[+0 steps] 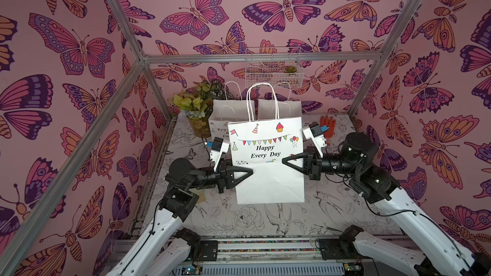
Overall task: Put away the paper bag
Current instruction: Press the paper bag.
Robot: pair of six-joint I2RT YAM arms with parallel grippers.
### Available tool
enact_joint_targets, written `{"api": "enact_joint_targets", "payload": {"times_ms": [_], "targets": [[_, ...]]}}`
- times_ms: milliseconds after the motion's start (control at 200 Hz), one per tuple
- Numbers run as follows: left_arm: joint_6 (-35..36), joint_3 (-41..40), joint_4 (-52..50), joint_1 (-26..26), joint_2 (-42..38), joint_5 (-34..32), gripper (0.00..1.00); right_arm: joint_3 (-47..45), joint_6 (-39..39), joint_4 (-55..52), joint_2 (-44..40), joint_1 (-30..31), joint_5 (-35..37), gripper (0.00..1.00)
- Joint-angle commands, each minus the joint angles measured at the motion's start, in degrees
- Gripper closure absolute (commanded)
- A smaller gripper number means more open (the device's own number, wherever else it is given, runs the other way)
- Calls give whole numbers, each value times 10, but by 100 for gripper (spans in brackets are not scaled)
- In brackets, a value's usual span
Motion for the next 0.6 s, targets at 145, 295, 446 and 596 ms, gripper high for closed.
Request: {"api": "enact_joint_targets", "payload": {"times_ms": [145, 295, 446, 596], "targets": [[5, -3, 17, -3, 8, -43, 82, -23, -26, -18, -20, 21, 48, 100], [6, -5, 10, -3, 16, -51, 100, -26, -32, -20, -26, 23, 67, 92], [29, 2, -28, -3, 11, -62, 100, -3, -48, -47, -34, 24, 91, 77], [50, 8, -63, -3, 6, -77, 100, 21, -56, -66, -26, 23, 98, 96]]}}
